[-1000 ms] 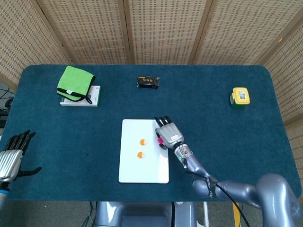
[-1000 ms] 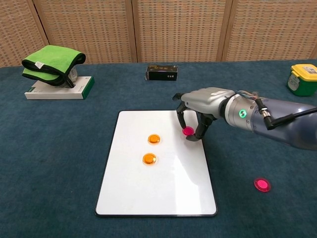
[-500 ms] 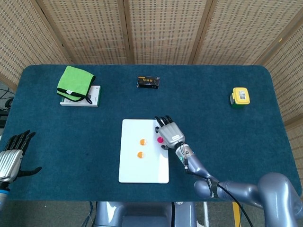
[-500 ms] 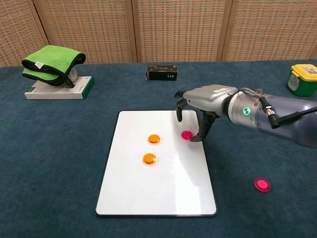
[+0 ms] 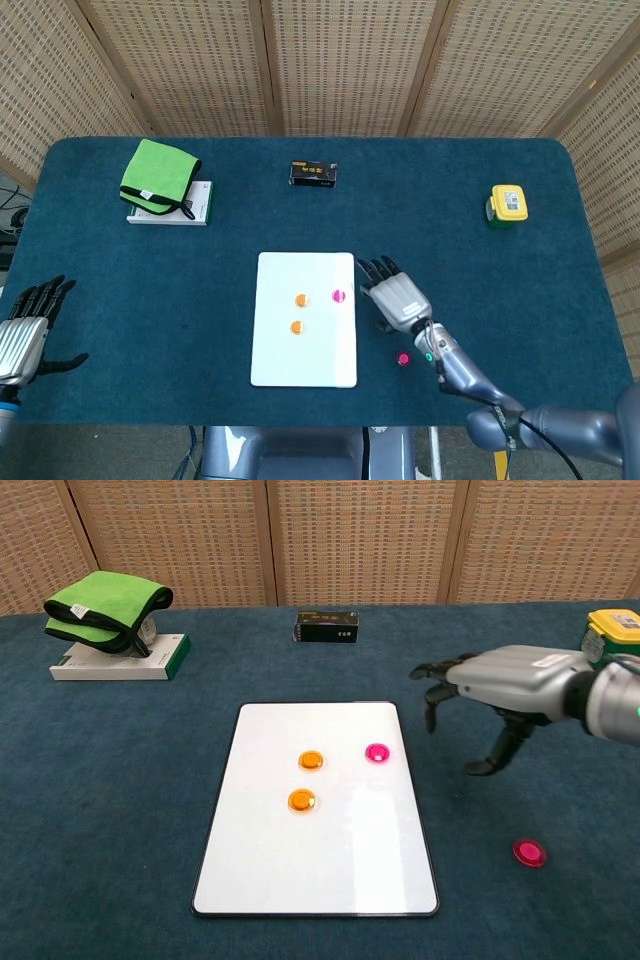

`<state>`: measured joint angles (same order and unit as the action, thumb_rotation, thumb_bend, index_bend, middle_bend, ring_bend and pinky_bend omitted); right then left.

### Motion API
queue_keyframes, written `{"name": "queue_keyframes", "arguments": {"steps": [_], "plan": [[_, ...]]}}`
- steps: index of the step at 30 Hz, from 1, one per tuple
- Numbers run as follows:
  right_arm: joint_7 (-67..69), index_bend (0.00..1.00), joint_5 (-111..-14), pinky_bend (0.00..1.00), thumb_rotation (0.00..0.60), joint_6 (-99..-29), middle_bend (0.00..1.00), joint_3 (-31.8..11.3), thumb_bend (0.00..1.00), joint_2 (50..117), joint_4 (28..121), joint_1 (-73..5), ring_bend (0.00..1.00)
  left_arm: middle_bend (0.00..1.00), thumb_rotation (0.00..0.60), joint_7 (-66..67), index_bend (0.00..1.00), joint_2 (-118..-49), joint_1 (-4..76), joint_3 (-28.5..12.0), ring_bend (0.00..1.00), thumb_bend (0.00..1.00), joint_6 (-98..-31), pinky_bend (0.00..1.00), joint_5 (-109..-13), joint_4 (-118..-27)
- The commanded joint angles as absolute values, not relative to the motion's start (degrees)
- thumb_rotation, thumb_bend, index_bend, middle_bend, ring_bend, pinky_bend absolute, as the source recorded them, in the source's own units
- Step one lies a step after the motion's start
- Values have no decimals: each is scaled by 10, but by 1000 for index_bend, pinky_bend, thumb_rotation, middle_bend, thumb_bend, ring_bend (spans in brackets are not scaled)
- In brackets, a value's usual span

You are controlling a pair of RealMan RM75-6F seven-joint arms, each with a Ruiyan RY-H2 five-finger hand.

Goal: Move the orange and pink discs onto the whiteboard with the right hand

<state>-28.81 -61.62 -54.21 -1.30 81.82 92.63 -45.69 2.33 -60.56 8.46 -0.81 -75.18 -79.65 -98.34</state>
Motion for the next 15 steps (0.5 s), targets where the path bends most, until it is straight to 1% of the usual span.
{"name": "queue_keyframes", "arguments": {"steps": [1,6,7,10,15], "plan": [[-245,322,-666,0,600,-556,0,25,311,788,942,-421,0,0,600,25,0,-606,84,-8,0,2,-753,0,-796,-983],[-207,322,-722,0,600,-561,0,56,311,776,925,-393,0,0,600,29,0,-608,84,-8,0,2,-753,0,-796,-984],[-198,322,-742,0,600,-558,0,69,311,774,916,-388,0,0,600,30,0,-608,84,-8,0,2,-754,0,-796,-984],[-172,322,-790,0,600,-565,0,88,311,774,898,-376,0,0,600,34,0,-610,84,-8,0,2,-755,0,-795,-984],[-149,322,-839,0,600,-573,0,98,311,784,869,-366,0,0,600,39,0,-611,84,-9,0,2,-754,0,-792,-986]]}}
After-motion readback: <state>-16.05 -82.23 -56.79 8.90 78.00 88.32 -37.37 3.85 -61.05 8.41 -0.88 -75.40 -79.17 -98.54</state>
